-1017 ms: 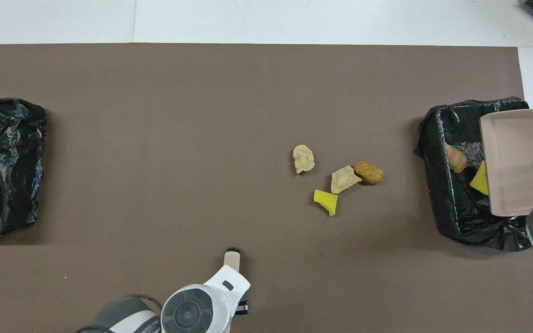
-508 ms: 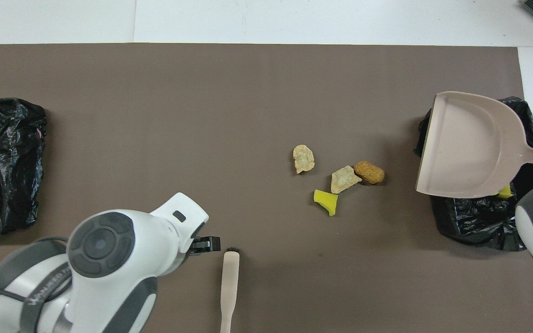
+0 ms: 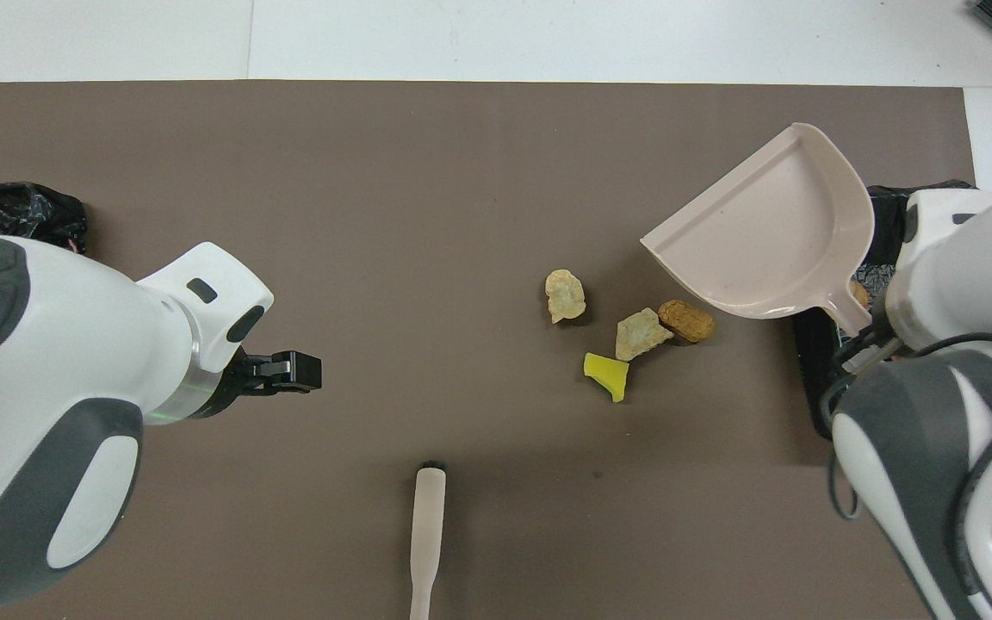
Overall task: Sweep and dump trash in bin
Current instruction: 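Return the dustpan to the table center with the right gripper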
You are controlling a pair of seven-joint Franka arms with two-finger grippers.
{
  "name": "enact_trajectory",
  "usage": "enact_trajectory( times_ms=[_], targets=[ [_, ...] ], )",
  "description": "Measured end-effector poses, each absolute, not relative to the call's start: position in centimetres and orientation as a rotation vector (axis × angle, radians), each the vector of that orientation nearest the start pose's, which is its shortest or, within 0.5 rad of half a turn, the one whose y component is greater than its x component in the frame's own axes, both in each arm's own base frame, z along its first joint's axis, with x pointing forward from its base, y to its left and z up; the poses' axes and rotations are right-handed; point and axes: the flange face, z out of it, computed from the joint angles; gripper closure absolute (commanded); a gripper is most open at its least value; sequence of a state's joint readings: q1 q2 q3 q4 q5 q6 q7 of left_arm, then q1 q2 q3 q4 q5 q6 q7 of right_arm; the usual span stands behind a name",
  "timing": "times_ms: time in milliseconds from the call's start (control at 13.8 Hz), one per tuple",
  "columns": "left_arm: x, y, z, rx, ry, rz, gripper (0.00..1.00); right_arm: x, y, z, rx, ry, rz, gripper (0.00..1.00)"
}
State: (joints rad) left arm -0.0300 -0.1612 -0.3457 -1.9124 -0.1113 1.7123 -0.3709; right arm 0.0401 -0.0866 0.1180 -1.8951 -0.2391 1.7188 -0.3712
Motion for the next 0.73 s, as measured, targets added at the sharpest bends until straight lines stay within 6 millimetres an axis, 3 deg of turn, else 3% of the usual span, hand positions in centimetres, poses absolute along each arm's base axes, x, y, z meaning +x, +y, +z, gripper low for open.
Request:
enact_trajectory(
  times_ms=[218,436,726],
  targets=[
    [47.7,-20.1,55.7,-3.182,-0.001,0.101,0.0,52.0,12.2,52.7,-3.201,-0.687,0.15,1.0],
    [48.1,-19.1,56.2,-3.178,-0.01,0.111,0.0,53.0,17.6,51.1,-3.2,-0.456,0.16,1.0],
    [49.5,-16.0,58.3,-3.172,-0.016,0.052,0.0,54.3,26.2,48.5,-3.165,-0.256,0.199,1.0]
  ],
)
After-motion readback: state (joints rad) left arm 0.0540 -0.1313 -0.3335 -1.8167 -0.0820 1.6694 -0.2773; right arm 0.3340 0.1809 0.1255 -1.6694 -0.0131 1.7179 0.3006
